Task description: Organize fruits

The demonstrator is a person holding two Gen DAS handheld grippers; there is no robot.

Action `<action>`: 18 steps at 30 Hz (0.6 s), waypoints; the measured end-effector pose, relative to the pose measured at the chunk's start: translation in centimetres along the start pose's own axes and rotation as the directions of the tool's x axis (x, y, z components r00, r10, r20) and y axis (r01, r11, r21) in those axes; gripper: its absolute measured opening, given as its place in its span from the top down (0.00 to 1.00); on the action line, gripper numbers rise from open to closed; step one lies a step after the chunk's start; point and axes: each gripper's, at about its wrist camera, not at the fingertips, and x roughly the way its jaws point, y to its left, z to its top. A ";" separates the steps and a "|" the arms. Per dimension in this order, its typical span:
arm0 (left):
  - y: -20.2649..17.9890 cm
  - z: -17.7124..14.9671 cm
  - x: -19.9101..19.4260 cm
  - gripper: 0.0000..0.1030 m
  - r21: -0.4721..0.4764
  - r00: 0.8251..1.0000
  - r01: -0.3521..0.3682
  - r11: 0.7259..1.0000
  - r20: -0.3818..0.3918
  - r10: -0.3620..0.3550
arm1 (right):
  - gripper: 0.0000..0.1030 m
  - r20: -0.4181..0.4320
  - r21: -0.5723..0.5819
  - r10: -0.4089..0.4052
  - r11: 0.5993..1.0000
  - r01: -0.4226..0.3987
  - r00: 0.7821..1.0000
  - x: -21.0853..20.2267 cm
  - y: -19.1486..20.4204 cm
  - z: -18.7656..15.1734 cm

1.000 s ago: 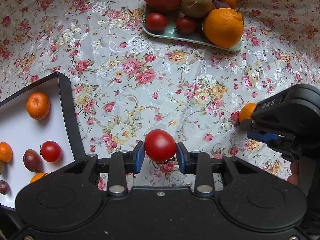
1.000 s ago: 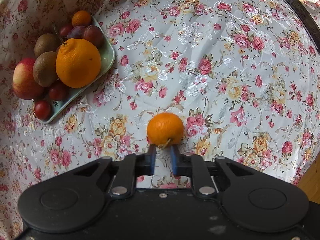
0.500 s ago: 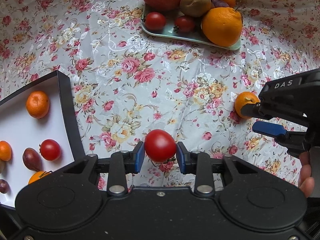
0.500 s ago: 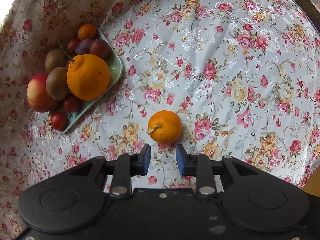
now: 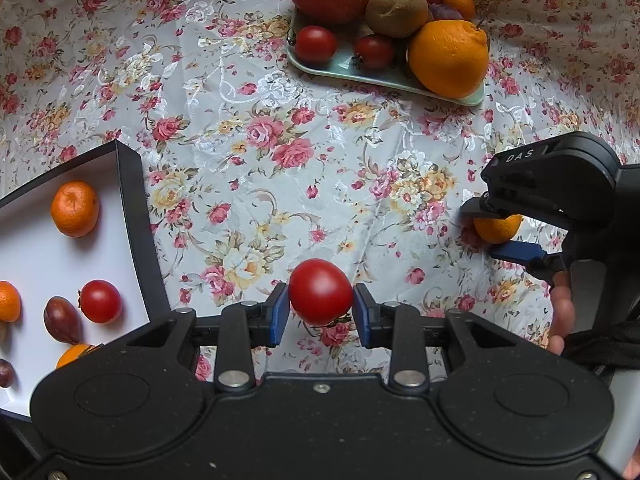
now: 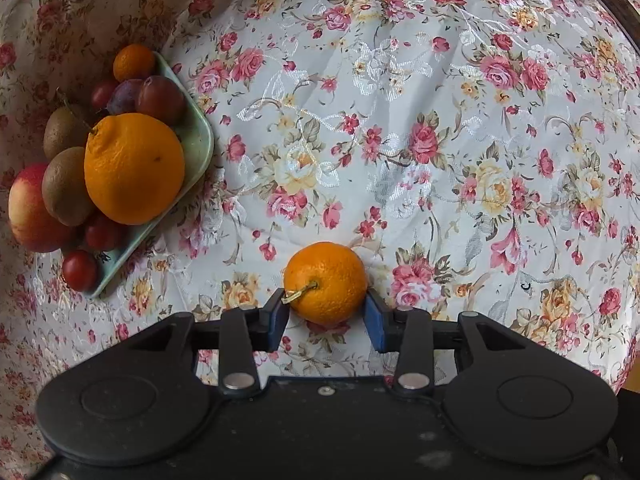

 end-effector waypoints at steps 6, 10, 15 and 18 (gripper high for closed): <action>0.0 -0.1 -0.3 0.59 -0.004 1.000 -0.002 1.000 0.006 0.002 | 0.62 0.031 -0.035 -0.046 0.998 0.047 0.998 -0.8 0.4 -0.6; -0.3 -0.3 -0.7 0.59 0.005 1.000 -0.008 1.000 0.015 0.008 | 0.66 0.023 -0.043 -0.027 0.999 0.028 0.999 -2.0 0.0 -1.1; 0.0 -0.8 -0.9 0.59 0.002 1.000 -0.020 1.000 0.015 0.020 | 0.95 0.024 -0.089 0.019 0.996 -0.016 1.000 -3.2 0.0 -2.1; 0.3 -1.1 -0.9 0.59 -0.011 0.999 -0.029 1.000 0.017 0.029 | 0.88 -0.017 -0.067 0.053 0.996 -0.055 0.998 -3.4 -0.7 -2.2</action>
